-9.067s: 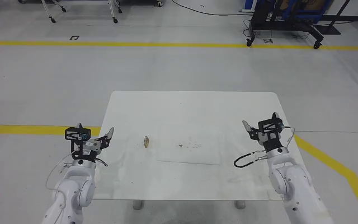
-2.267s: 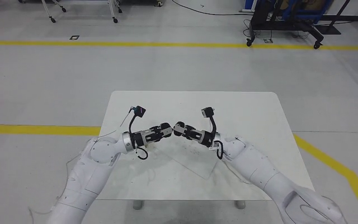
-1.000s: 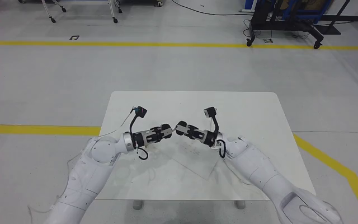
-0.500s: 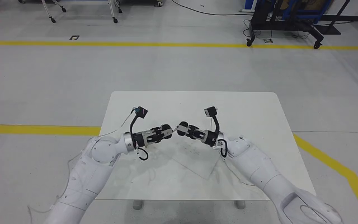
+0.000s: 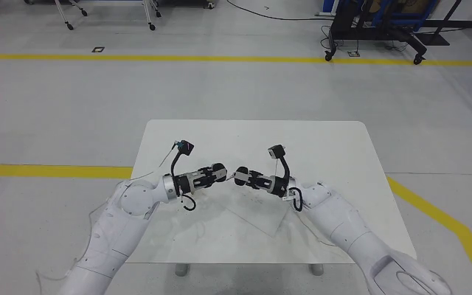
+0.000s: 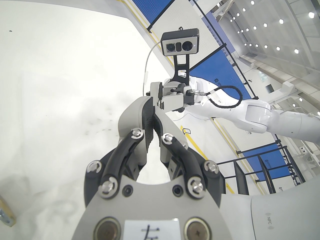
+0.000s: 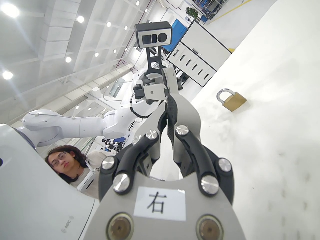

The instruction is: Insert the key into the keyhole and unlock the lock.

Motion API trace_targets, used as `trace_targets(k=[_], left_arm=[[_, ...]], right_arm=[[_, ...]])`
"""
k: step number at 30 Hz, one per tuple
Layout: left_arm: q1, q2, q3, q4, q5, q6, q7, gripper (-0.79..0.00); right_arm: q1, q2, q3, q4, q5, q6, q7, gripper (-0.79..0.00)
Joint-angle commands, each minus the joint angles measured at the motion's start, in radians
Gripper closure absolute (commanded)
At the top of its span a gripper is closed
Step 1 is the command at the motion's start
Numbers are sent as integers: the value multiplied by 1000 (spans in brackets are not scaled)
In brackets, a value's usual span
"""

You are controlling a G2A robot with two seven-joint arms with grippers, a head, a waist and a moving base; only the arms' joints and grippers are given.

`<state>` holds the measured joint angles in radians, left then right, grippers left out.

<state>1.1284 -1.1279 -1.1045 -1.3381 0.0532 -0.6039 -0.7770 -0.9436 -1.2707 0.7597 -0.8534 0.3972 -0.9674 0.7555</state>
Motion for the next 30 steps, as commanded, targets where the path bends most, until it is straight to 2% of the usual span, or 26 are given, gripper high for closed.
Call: trace_targets(k=[1, 5, 7, 13, 16, 19, 22, 23, 25, 26, 30], left_arm=[[0, 1, 0, -1, 2, 1, 2, 0], [2, 1, 3, -4, 4, 3, 6, 0], [4, 2, 5, -8, 8, -1, 5, -129], [8, 4, 6, -13, 2, -17, 0, -237], [8, 6, 7, -13, -2, -20, -5, -234], [8, 7, 7, -14, -4, -22, -5, -179], [7, 8, 8, -14, -5, -23, -7, -166], [7, 8, 9, -13, -6, -23, -7, -151], [7, 8, 9, -13, -5, -26, -5, -65], [7, 8, 10, -13, -4, -26, -5, -55], [5, 9, 13, -12, -4, -26, -4, -117]], right_arm=[[-2, 1, 3, 0, 13, 1, 19, 0], [-9, 3, 17, 2, 42, -9, 24, 0], [-12, 4, 26, 1, 52, -11, 16, 0], [-18, 3, 36, -11, 53, -4, 11, 0], [-19, 0, 34, -16, 40, 4, 6, 0], [-19, -3, 34, -18, 31, 8, 0, 0], [-19, -6, 34, -20, 28, 10, -3, 0], [-19, -7, 34, -20, 27, 11, -4, 0], [-19, -8, 34, -19, 24, 13, -5, 0], [-19, -9, 34, -19, 23, 14, -5, 0], [-17, -12, 36, -12, 19, 16, -7, 0]])
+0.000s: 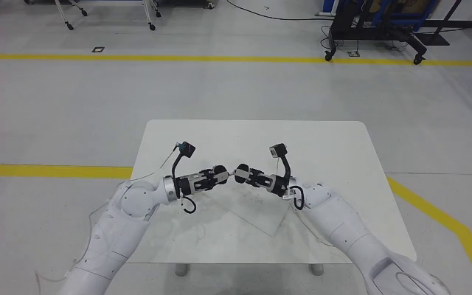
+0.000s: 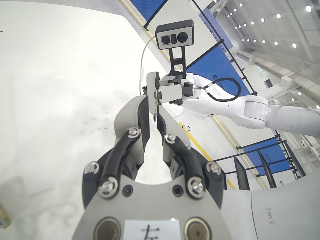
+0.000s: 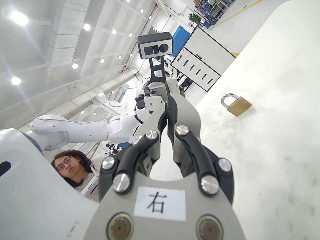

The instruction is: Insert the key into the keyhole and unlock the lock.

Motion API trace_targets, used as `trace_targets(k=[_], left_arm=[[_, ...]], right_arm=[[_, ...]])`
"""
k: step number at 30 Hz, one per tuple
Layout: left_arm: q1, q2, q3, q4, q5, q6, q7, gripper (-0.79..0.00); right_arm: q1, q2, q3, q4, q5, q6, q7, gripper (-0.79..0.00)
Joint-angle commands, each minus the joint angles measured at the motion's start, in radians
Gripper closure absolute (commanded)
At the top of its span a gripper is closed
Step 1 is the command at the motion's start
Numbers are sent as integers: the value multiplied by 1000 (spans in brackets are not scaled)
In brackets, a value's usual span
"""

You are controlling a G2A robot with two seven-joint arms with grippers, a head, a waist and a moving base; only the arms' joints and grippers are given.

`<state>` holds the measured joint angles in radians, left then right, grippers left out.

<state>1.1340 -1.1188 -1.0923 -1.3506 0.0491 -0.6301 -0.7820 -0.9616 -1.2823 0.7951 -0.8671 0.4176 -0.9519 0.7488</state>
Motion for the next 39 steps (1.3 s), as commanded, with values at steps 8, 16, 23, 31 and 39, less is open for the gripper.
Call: trace_targets(k=[8, 16, 23, 31, 39], left_arm=[[-9, -2, 21, 5, 9, 8, 2, 0], [-17, -3, 27, 15, 8, 9, 13, 0], [-17, -1, 24, 16, -8, 10, 11, 0], [-21, 3, 26, 15, -13, 3, -28, 0], [-43, 5, 59, 18, 9, 9, -117, 0]], right_arm=[[3, -9, -2, 11, -9, -2, -2, 0], [8, -16, -2, 21, 0, -3, 10, 0], [8, -12, 10, 27, 9, -19, 48, -443], [37, 27, 61, 54, -123, -34, 85, -339], [16, 69, 48, -42, -176, 39, 158, -283]])
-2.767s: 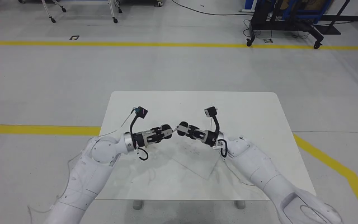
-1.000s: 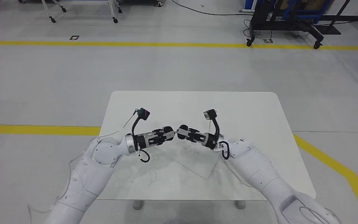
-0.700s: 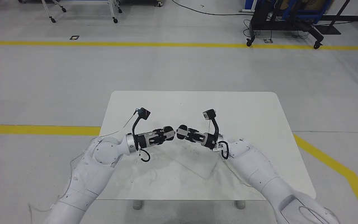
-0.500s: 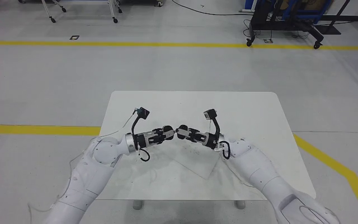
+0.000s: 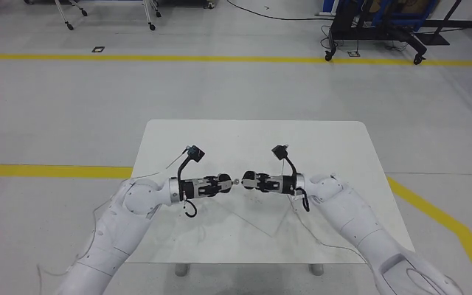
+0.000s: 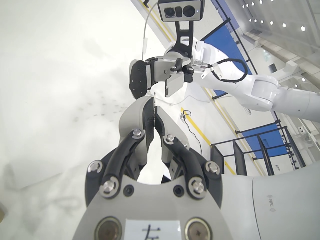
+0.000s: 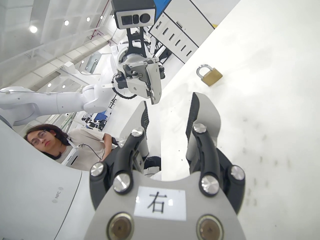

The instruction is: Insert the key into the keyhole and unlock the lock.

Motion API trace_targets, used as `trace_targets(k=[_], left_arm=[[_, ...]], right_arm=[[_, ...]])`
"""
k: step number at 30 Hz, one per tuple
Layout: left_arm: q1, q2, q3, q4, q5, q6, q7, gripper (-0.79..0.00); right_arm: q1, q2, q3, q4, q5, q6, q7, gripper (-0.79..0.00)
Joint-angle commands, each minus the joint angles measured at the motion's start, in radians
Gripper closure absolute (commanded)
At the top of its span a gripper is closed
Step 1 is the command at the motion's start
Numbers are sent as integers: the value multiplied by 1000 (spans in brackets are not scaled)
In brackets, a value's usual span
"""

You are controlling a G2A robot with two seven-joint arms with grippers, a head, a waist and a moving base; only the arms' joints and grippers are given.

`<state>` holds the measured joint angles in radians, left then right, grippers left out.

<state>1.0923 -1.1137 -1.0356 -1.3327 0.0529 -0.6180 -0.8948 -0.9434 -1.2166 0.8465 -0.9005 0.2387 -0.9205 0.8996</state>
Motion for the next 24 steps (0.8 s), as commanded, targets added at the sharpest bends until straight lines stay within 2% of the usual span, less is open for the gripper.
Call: trace_targets(k=[1, 10, 24], left_arm=[[-3, 0, 4, 1, 8, -5, -4, 0], [-6, 3, 15, 3, 10, -7, -8, 0], [-10, 6, 26, 2, 16, -6, -4, 0]], right_arm=[[-3, 5, -9, -17, 3, 14, 14, -274], [-3, 25, -46, -59, 55, 25, 25, -256], [23, 26, -96, -37, 102, 28, 28, -135]])
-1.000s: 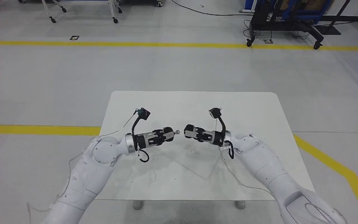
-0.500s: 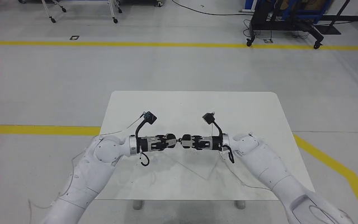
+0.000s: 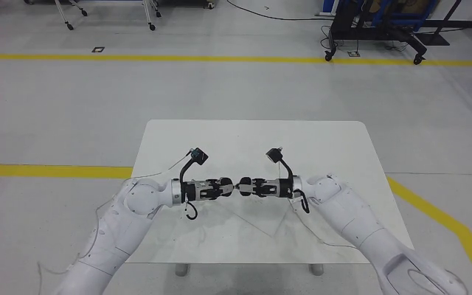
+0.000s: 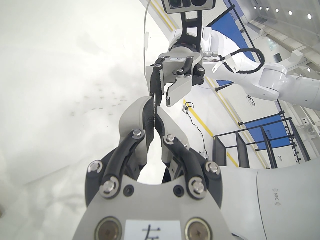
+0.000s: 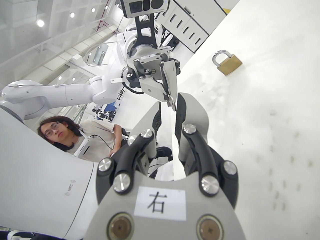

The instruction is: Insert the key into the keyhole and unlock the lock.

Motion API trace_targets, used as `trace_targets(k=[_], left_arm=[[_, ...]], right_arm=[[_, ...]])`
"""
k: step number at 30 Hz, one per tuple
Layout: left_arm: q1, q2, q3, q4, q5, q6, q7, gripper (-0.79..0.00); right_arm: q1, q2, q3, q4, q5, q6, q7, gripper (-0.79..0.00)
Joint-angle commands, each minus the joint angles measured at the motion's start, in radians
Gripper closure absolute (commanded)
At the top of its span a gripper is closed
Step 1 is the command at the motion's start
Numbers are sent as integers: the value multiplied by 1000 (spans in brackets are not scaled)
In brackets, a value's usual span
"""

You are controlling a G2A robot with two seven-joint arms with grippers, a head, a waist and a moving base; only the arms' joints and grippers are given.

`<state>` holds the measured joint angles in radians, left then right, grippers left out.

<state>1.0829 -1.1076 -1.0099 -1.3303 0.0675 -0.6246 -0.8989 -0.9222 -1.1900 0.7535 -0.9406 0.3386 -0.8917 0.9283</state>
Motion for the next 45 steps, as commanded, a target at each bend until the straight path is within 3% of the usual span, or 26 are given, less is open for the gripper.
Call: trace_targets(k=[1, 18, 21, 29, 30, 31, 32, 33, 40, 45], left_arm=[[0, 1, 1, 0, 2, 1, 1, 0], [-2, 5, 12, -3, 8, -1, 9, 0], [-2, 6, 13, -3, 7, -1, 10, 0], [-3, 8, 16, -3, 9, 4, 19, 0], [-3, 8, 16, -3, 13, 7, 21, -99], [-3, 8, 16, -4, 16, 8, 24, -360], [-3, 8, 17, -4, 19, 9, 26, -757], [-2, 8, 17, -4, 18, 12, 31, -785], [5, 10, -2, -6, -20, 5, 70, -785], [19, 19, -40, -22, -15, -3, 101, -785]], right_arm=[[3, -2, -8, 6, 5, 0, 0, -129], [34, -19, -59, 50, 30, -14, -14, -86], [38, -21, -65, 56, 34, -16, -16, 0], [44, -22, -78, 65, 38, -24, -24, 0], [45, -22, -80, 66, 39, -25, -25, 0], [44, -22, -81, 66, 41, -27, -27, 0], [44, -21, -82, 66, 43, -28, -28, 0], [44, -21, -83, 66, 46, -30, -30, 0], [40, -2, -65, 68, 63, -76, -76, 0], [28, 40, 31, 57, 84, -121, -123, 0]])
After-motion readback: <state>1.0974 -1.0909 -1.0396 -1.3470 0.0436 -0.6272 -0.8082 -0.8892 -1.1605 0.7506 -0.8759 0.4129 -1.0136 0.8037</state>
